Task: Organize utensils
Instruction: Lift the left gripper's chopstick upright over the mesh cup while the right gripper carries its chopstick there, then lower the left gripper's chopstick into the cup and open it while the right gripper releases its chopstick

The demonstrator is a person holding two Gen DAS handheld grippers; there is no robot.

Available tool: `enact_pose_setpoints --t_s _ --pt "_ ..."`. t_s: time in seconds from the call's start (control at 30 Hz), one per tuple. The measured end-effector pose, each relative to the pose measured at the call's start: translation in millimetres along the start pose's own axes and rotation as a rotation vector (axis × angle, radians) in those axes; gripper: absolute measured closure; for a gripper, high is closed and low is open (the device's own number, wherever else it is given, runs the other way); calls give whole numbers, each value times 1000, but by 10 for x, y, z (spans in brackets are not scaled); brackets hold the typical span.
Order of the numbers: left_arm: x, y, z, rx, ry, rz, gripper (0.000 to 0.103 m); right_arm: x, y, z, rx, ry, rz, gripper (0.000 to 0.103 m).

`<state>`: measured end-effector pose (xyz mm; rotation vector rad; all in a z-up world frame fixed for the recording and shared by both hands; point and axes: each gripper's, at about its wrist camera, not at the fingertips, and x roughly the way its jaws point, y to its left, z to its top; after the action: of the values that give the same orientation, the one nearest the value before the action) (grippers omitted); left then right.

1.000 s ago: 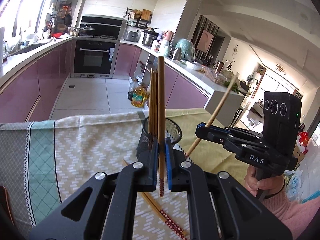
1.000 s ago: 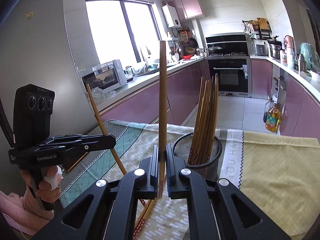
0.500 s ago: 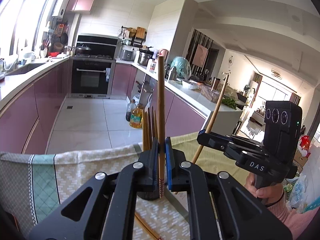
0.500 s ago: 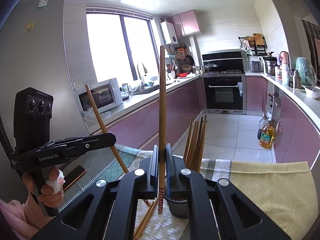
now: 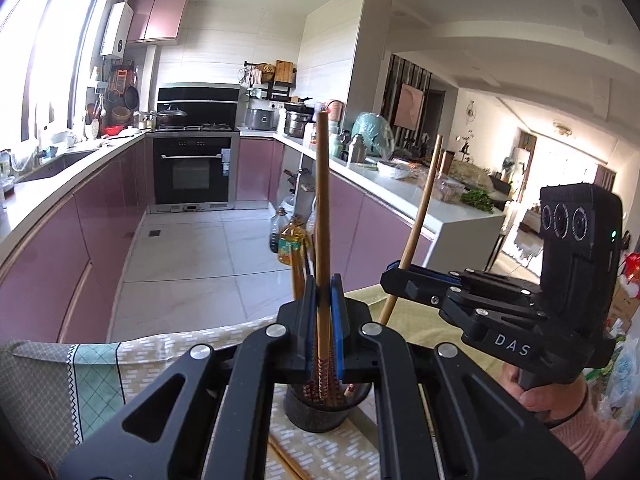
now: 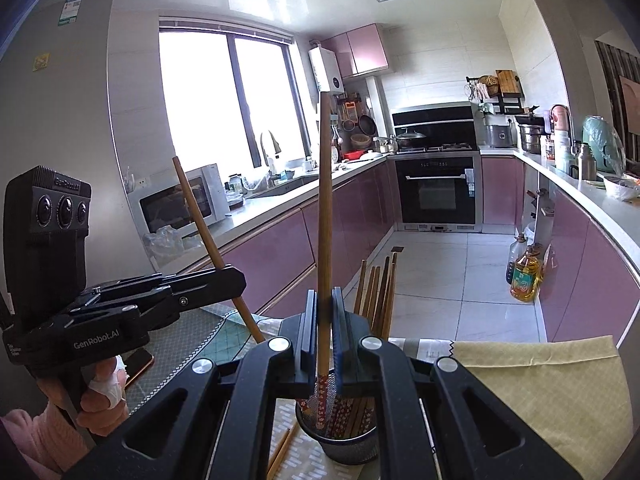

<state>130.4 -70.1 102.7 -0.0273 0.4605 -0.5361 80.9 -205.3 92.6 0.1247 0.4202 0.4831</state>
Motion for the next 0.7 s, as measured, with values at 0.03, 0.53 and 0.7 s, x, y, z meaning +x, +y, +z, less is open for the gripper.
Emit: enact_pose_setpoints --t_s 0.03,0.53,0.7 --pt "38 9 -15 3 9 4 96 28 -8 -7 3 8 -4 97" --pt "460 101 -238 50 192 -24 96 384 -179 -251 34 159 -24 97" --pt "637 130 -313 55 265 -24 96 517 -201 -359 43 222 -26 97"
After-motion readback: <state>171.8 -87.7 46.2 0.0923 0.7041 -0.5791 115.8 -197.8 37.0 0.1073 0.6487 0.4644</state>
